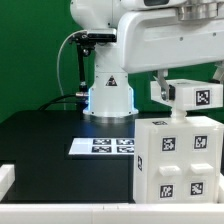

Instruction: Assemble cabinet

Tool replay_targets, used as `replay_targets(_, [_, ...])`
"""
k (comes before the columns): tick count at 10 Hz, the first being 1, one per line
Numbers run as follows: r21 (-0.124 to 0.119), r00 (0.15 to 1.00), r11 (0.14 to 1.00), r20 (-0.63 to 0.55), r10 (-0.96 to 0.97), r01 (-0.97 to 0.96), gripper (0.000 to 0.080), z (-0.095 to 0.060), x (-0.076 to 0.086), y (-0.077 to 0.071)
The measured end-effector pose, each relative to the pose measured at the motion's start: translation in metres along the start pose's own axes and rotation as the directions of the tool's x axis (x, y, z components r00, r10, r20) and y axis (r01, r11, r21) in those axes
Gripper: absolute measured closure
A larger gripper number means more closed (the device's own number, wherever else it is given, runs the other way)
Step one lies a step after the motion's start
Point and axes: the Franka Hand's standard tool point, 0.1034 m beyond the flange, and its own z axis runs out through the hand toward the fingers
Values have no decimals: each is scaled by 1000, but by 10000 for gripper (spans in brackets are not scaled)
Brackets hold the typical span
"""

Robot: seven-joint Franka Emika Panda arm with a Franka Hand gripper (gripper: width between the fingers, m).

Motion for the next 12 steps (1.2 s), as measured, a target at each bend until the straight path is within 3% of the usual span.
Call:
replay_targets(3, [-2,1000,1000,-3,-13,13,241,6,1,11])
replay_targets(12, [-4,1000,1000,-12,-17,17,241,13,2,7])
